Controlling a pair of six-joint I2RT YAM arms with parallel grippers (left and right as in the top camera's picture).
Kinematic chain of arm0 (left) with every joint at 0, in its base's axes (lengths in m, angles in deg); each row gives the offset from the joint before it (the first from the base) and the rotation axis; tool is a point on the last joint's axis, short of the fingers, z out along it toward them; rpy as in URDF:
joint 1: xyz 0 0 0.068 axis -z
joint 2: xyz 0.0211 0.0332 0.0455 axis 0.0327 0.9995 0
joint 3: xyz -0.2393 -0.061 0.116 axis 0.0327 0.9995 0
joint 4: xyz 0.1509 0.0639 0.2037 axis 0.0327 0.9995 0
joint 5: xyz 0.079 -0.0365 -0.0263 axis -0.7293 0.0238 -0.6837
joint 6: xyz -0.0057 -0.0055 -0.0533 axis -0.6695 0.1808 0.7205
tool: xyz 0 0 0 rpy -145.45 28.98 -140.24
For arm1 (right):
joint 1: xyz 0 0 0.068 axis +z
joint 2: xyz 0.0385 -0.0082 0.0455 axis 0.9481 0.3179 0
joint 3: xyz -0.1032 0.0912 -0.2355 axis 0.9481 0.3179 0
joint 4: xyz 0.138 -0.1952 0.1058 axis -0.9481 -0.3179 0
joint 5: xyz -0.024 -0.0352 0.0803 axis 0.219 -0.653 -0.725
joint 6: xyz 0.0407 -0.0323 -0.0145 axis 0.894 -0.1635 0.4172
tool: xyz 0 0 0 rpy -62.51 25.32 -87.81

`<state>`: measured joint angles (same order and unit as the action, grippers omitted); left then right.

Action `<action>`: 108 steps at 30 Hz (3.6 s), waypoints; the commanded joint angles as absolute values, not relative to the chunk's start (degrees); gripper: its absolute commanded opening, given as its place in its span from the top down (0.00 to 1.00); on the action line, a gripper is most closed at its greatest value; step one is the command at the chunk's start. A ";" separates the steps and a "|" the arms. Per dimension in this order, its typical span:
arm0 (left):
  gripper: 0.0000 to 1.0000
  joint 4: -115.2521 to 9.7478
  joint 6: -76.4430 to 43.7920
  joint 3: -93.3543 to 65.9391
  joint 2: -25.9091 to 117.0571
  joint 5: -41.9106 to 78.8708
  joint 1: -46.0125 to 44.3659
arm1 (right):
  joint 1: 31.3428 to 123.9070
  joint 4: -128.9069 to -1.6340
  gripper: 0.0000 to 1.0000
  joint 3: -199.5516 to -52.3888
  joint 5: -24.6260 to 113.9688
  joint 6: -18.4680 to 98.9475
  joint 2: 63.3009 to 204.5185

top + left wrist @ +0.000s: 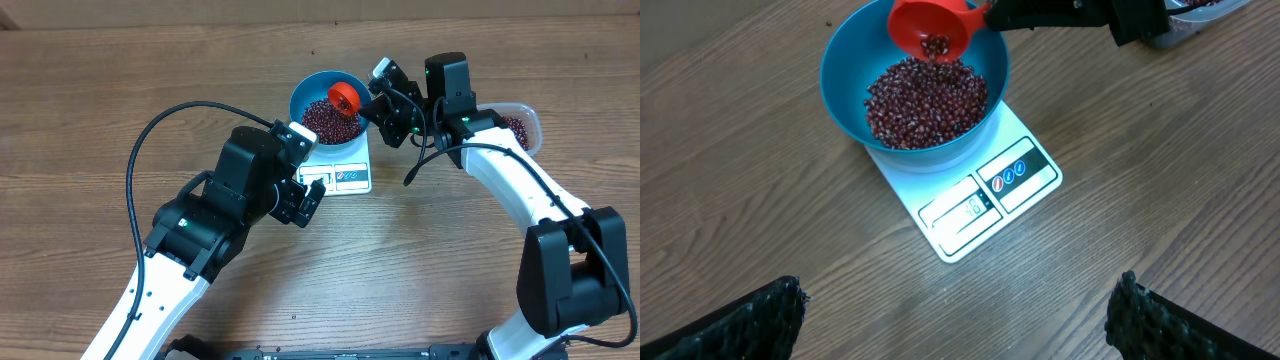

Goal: Scoop item into bowl and weigh 150g on scale
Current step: 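Hold the scoop tilted over the bowl with the right gripper, shaking out beans, then lift the red scoop away from the bowl toward the tub with the right gripper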

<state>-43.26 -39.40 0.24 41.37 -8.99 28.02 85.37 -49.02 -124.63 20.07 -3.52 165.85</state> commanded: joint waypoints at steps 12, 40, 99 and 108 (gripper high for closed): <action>0.00 -43.45 -38.65 -0.83 41.41 -9.56 27.73 | 85.22 -48.89 0.96 -125.22 19.20 -3.74 165.92; 0.00 -43.45 -38.65 -0.83 41.43 -9.56 27.73 | 85.22 -48.87 0.96 -125.22 19.22 -3.74 165.92; 0.01 -43.43 -38.65 -0.83 41.41 -9.56 27.73 | 85.59 -48.32 0.96 -125.19 25.64 2.65 165.92; 0.00 -43.45 -38.65 -0.83 41.43 -9.56 27.73 | 85.59 -48.91 0.96 -125.19 25.69 6.54 165.92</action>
